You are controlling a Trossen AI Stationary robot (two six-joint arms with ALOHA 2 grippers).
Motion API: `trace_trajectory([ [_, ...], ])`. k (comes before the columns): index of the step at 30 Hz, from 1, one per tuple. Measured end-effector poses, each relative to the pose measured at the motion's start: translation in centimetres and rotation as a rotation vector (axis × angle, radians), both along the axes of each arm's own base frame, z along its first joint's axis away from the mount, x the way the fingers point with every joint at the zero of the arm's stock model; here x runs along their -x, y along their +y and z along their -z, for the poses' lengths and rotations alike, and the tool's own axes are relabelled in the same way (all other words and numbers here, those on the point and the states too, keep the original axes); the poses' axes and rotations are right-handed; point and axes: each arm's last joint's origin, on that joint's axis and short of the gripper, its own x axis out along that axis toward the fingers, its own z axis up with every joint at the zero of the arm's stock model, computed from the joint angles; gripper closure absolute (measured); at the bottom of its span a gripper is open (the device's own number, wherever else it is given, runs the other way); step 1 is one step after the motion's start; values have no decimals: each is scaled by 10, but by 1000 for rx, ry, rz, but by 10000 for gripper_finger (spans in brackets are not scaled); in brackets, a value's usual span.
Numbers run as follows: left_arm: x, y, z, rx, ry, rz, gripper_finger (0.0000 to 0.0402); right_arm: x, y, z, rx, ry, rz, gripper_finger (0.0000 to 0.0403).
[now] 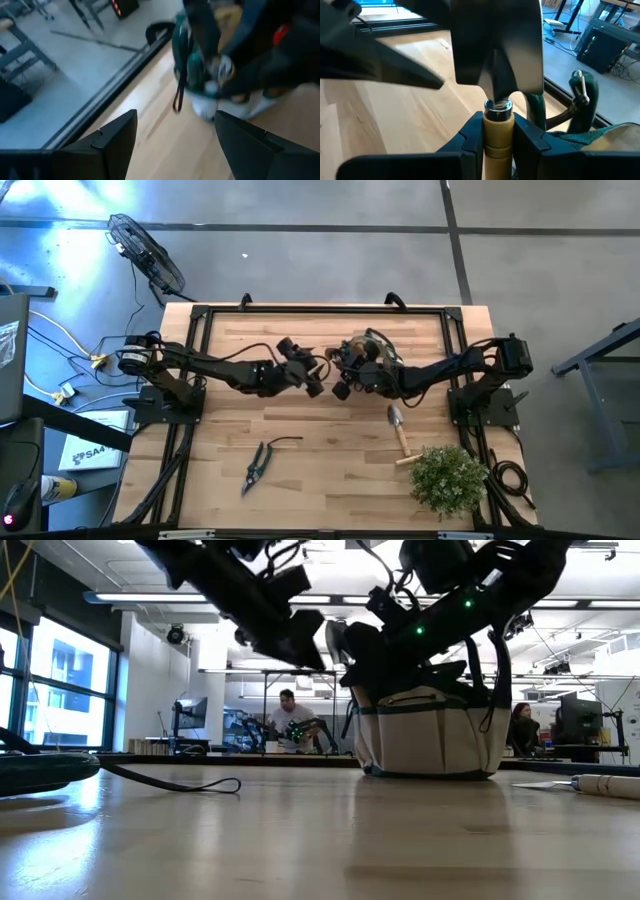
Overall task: Pick & Place Garden tools in Gardening bag
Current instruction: Put the bottom left brown trowel into the light brown gardening bag
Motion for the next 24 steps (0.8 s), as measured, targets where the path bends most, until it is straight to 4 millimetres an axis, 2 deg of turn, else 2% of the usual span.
trace_trajectory([
  [21, -8, -3, -14, 41, -170, 113, 144, 1, 0, 1, 10, 17, 9, 345],
  [24, -9, -3, -15, 39, -184, 120, 155, 1, 0, 1, 10, 17, 9, 345],
])
